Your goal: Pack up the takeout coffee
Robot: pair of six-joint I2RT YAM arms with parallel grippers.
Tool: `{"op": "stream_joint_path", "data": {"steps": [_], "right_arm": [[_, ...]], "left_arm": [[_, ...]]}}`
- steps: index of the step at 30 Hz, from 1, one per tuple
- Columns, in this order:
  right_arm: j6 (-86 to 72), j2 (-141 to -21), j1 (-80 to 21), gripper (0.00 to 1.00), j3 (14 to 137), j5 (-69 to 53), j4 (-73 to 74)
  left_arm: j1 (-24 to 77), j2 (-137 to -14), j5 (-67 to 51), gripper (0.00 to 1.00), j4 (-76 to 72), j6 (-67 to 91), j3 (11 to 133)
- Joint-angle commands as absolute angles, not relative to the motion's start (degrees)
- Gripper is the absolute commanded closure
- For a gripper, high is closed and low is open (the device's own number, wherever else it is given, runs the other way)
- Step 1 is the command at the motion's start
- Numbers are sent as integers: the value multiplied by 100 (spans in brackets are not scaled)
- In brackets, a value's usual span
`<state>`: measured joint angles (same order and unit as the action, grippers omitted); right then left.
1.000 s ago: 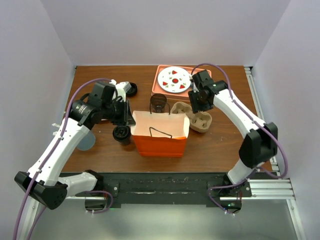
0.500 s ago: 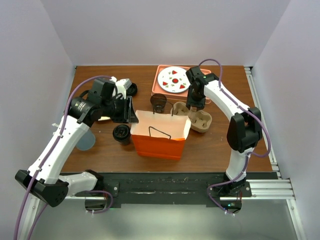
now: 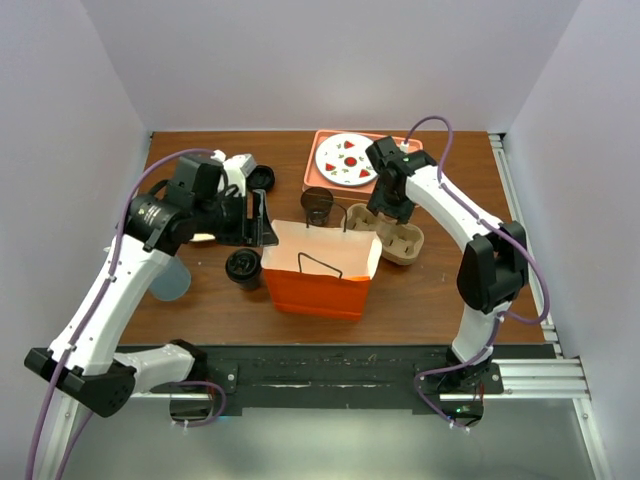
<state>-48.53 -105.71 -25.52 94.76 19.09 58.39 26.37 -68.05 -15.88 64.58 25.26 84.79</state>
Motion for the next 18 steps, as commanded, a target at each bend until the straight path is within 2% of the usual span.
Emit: {"op": "stream_joint_path", "data": {"steps": [1,18], "right_arm": [[-5317,-10591,-2707,41,9413,2486,5897],[-5581,-10977,-2751,40,9352,2584,5810]], "left_arm": [[2646,-6680,-1635,29,6688,2443,8789],[2646,-6530,-1468,27,7014,2364,8859]]}}
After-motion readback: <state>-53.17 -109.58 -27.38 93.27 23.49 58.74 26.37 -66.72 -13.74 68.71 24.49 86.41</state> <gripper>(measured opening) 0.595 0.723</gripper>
